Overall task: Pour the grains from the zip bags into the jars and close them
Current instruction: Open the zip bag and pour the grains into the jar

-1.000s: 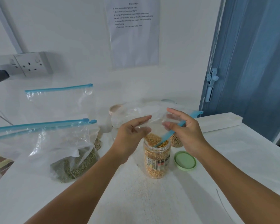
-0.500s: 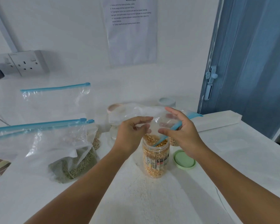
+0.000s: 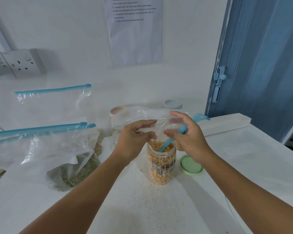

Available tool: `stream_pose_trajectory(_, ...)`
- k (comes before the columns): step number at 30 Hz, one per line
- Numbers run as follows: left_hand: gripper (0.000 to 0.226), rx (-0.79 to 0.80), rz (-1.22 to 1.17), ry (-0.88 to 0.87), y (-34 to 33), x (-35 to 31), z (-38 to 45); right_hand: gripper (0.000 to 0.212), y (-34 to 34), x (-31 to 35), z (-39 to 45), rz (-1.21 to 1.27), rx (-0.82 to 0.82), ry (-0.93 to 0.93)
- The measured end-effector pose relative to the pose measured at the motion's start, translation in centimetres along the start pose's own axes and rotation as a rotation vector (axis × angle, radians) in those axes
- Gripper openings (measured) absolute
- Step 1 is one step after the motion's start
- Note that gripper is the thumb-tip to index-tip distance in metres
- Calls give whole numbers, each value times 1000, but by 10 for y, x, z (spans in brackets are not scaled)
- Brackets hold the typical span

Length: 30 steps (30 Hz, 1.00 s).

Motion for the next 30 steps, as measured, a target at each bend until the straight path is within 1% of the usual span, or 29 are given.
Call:
stream_pose_trajectory(6,30,-55,-6,9,0,2,2,79,-1,9,0,30,66,23)
stream_pose_trajectory(10,36,-24,25,14,3,3,0,72,-1,3,1,-38,36,27)
stream_pose_trajectory(15,48,54,48,8,7,3,-2,60,-1,-2,2,-1,-9,5)
stream_pose_trajectory(18,47,39,62,2,8,2,1,60,-1,0,2,-8,-14,5)
stream_pose_trajectory(23,43,6,65,-8,5,1,3,67,0,1,2,-16,-10,3)
stream_pose_trajectory(30,51,59,74,-22,5,0,-1,58,2,-2,-1,37,-41,-20)
Point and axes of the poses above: each hand's wrist, its own z-axis towards the middle knuckle, its own y-axis out of the back of the hand, x = y × z, the point moved 4 cm from there along z, towards the middle knuckle, and after that the axes turned 4 degrees about y, right-handed, at the moved point
